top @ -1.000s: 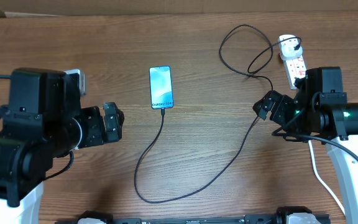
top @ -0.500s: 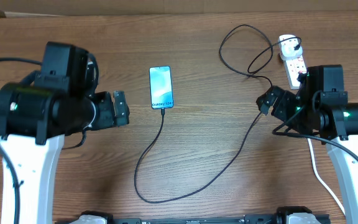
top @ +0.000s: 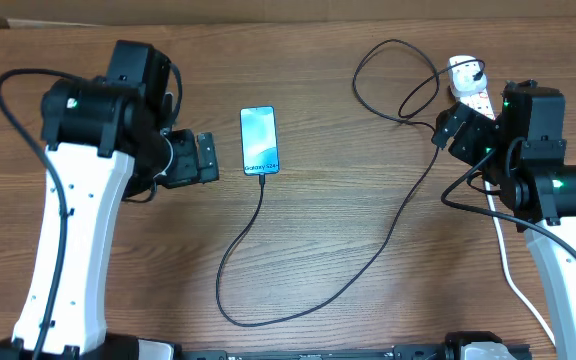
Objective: Plug charger to phone and switch on socket
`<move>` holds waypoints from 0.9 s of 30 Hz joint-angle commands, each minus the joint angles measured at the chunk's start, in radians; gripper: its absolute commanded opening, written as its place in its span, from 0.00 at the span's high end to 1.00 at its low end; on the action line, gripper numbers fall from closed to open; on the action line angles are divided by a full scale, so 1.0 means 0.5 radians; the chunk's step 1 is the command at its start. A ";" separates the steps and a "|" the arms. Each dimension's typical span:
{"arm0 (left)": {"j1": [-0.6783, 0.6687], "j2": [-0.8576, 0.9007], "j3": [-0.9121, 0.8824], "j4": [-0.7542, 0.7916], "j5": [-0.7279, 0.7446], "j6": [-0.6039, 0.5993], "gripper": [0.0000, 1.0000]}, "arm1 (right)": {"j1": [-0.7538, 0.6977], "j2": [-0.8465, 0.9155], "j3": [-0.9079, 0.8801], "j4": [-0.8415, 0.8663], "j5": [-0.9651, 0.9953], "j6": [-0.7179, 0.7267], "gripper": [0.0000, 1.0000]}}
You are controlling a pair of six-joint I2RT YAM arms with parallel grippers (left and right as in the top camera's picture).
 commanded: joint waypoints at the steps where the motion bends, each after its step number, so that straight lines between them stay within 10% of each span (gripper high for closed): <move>1: -0.007 0.075 -0.014 0.004 -0.019 -0.034 0.00 | -0.009 -0.034 0.050 -0.021 0.064 -0.002 0.00; 12: -0.008 0.134 -0.015 0.025 0.223 -0.072 0.00 | -0.009 -0.034 0.050 -0.078 0.018 -0.002 0.00; 27: -0.284 -0.706 -0.070 0.192 -0.452 -0.510 0.00 | -0.121 0.119 0.055 -0.036 -0.003 -0.018 0.00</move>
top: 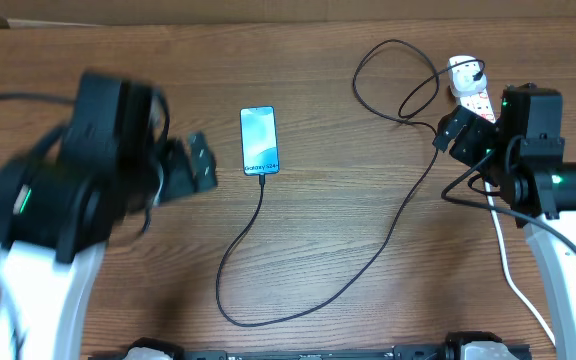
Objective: Plug charger to phone and switch on socket
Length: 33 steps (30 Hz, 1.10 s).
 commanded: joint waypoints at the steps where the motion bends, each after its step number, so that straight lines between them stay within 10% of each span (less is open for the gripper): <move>1: -0.129 -0.236 -0.085 -0.047 -0.345 -0.198 0.01 | -0.114 0.085 0.063 0.011 -0.076 -0.026 0.00; 9: -0.217 -0.632 -0.706 -0.019 -0.496 -0.668 0.00 | -0.343 0.153 0.077 0.019 -0.594 -0.104 0.00; 33: -0.218 -0.188 -0.755 -0.023 -0.402 -0.632 0.00 | -0.343 0.154 0.077 -0.111 -0.594 -0.104 0.00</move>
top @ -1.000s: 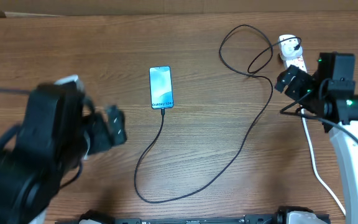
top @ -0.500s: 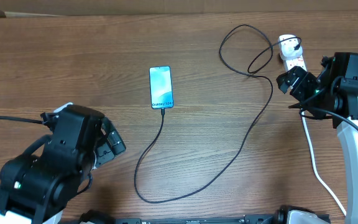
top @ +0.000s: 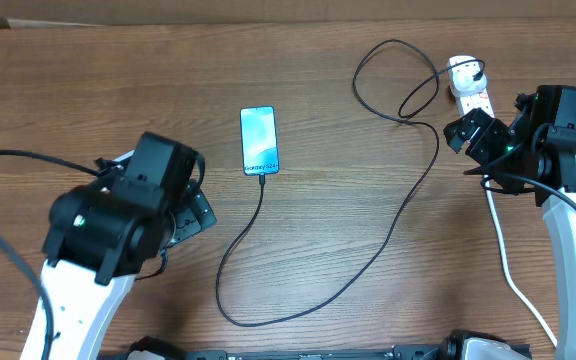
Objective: Plug charger to phone and switch on socket
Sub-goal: 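Position the right gripper above the power strip's orange switch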
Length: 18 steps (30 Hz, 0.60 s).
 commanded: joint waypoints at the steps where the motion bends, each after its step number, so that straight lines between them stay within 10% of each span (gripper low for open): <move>1: -0.020 0.026 -0.011 -0.009 0.040 0.011 0.00 | -0.002 -0.011 0.063 -0.008 -0.011 -0.014 0.00; 18: -0.343 -0.660 -0.651 0.294 -0.159 -0.366 0.00 | -0.002 -0.011 0.063 0.013 -0.010 -0.014 0.00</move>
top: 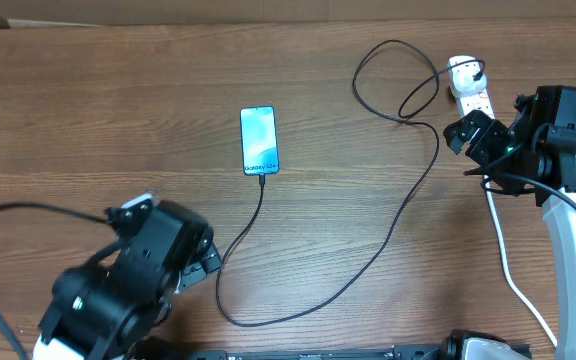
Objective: Plug charger to phone and switch on socket
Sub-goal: 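Position the right gripper above the power strip's orange switch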
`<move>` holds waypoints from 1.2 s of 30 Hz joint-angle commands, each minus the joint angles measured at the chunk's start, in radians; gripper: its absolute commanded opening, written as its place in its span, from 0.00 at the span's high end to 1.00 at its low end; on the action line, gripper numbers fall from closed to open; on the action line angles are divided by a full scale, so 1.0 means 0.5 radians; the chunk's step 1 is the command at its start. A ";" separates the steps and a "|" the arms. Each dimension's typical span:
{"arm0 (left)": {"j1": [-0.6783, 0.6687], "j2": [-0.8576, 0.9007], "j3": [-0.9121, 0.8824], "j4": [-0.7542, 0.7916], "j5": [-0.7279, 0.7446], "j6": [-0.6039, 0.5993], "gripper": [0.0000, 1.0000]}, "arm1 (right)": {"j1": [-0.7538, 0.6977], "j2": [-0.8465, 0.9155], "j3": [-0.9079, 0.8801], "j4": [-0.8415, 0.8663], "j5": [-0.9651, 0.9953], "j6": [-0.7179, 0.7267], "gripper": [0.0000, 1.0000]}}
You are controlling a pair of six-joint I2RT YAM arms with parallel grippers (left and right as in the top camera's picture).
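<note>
The phone (259,139) lies face up on the table with its screen lit. The black charger cable (262,181) is plugged into its near end. That cable sweeps round the near side of the table and loops back to a plug on the white power strip (471,96) at the far right. My right gripper (460,131) hovers just in front of the strip, its fingers close together and holding nothing. My left gripper (208,263) is at the near left, well short of the phone. The arm above hides its fingers.
A white lead (508,265) runs from the power strip toward the near right edge, under my right arm. The black cable forms a loop (393,80) at the back and a wide bend (238,318) near the front edge.
My left arm has drawn back further toward the near left edge. The right gripper, phone and cable are where they were.
My left gripper first sat just left of the phone, with the cable plugged in and the right gripper at the power strip. The left arm then withdrew in stages to the near left. The right gripper shifted slightly right and stayed by the strip.
</note>
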 commanded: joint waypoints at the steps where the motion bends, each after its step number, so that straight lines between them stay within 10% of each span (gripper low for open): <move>1: -0.011 -0.079 -0.046 0.063 -0.111 -0.133 0.00 | 0.001 -0.011 0.062 0.027 -0.010 -0.008 0.00; 36: -0.011 -0.013 -0.046 0.065 -0.109 -0.133 0.00 | -0.012 0.002 0.097 0.175 0.103 -0.014 0.00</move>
